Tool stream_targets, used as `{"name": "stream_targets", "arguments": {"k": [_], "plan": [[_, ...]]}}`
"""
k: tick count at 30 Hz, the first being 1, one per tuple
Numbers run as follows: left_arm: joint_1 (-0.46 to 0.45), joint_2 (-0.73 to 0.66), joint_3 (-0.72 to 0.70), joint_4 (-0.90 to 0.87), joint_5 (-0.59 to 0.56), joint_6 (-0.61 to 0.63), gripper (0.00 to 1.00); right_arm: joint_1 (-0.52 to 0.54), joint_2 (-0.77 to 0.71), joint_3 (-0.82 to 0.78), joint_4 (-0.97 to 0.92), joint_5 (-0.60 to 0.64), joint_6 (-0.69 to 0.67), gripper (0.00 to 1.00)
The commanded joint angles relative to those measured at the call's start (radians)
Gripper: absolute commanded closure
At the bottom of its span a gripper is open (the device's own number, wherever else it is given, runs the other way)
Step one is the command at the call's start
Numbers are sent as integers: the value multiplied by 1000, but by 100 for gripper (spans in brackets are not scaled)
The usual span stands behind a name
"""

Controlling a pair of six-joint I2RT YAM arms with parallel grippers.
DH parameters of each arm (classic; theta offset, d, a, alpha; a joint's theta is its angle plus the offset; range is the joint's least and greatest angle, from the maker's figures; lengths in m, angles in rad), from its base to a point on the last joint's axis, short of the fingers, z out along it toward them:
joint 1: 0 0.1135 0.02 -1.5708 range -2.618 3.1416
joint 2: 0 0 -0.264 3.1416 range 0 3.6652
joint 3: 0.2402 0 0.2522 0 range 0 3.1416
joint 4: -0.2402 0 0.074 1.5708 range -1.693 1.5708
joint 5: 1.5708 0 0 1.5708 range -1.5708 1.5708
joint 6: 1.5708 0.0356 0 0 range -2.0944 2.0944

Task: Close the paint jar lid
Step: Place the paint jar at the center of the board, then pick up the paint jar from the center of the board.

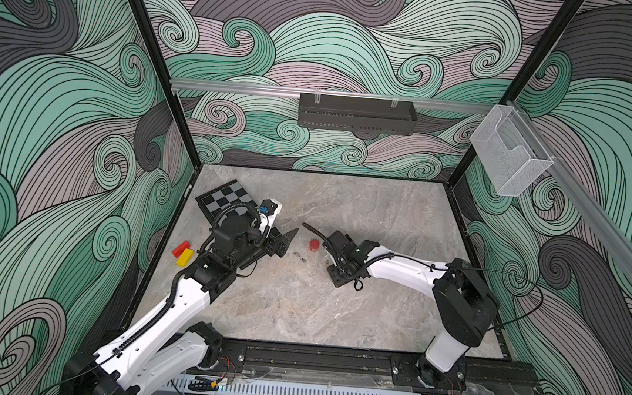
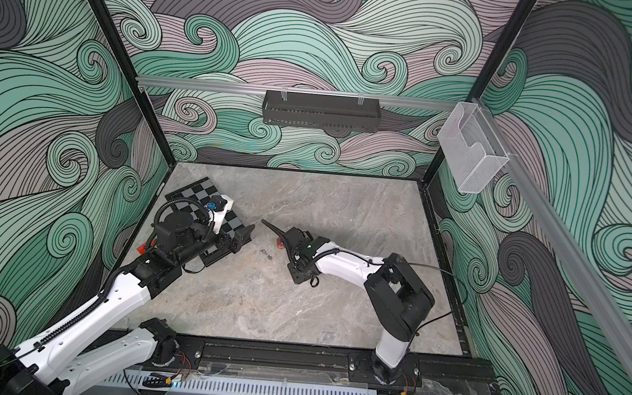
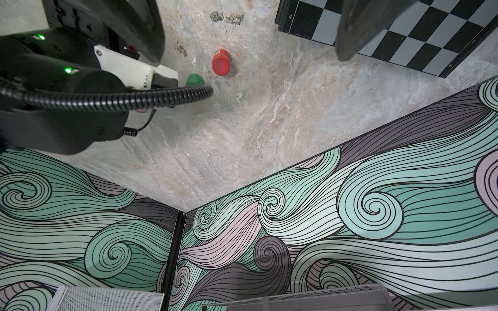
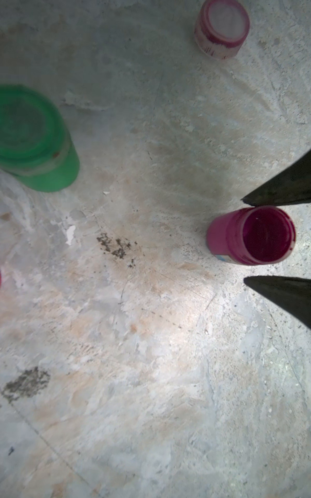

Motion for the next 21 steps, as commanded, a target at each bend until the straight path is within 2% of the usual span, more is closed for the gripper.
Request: {"name": "stream_targets", "arguments": {"k": [1,9,14,21], "plan": [[-1,5,22,17,-19,13,1,5,23,-3,48,-25,-23,52],[0,-1,17,17,-28,16,1,-4,-70,-1,35,-11,19,37],[0,-4,15,17,-34,16,1,-36,-75,20,-15,-77,92,35],[0,-4,15,20,-32,16,1,-64,-28,35,-45,-100,145,36]]}}
